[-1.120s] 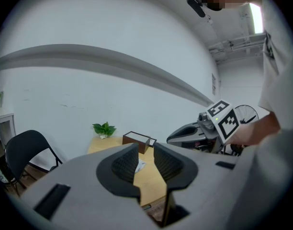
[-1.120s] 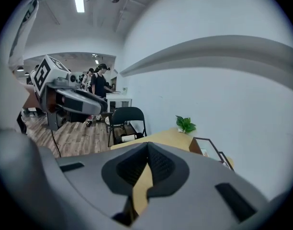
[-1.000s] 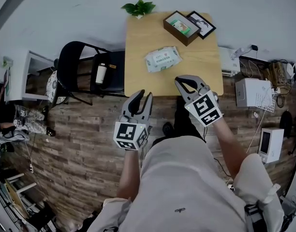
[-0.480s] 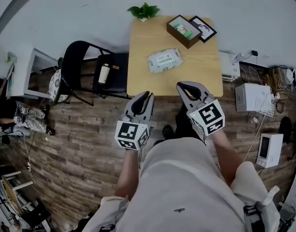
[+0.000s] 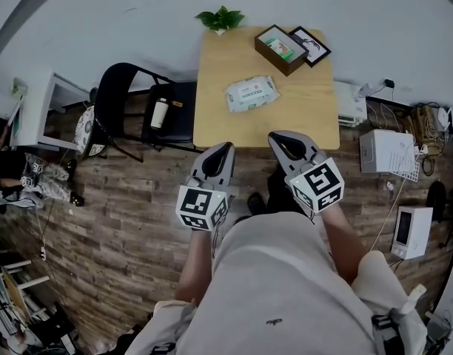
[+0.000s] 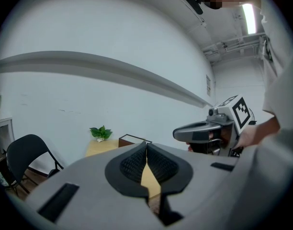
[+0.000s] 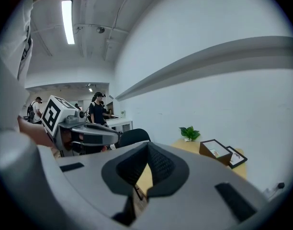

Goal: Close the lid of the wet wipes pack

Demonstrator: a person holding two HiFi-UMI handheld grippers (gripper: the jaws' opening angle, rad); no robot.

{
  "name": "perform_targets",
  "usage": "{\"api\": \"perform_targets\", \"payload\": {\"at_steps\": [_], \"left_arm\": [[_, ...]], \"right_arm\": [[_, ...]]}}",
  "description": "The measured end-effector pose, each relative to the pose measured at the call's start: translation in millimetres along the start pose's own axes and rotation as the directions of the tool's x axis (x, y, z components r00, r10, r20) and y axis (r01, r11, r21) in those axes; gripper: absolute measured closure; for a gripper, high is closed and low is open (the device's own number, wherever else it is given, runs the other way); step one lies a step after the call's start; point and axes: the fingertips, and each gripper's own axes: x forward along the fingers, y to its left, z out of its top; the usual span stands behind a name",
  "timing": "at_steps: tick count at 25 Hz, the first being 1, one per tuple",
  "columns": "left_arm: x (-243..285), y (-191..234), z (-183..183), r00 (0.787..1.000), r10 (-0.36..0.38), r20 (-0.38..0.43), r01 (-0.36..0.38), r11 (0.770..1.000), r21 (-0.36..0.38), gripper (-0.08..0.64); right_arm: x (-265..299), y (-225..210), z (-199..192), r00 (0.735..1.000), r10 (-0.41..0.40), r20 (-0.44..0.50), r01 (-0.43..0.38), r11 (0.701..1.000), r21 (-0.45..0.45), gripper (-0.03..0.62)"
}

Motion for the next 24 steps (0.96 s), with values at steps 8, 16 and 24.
{"api": "perform_targets", "payload": {"at_steps": [8,16,24], "left_arm": [[5,-9,-1,1.000,-0.013,0.005,0.013,1.000,-0.005,0.552],[7,-12,-2,1.000,-0.016,0.003,0.016,1.000,-0.007,0.552],[9,-11,-2,1.000,-0.013,0.004,0.013,1.000,-0.007,0.552]], "right_arm": [[-6,-1,-4,1.000,0.003,0.001,-0.003,1.000,0.014,0.594],[-8,-6,-4,1.000,0.000,-0.002,0.000,1.000,0.014,0.594],[-8,-7,-6,1.000,0.014,0.002,-0.014,1.000,0.025,0.594]]}}
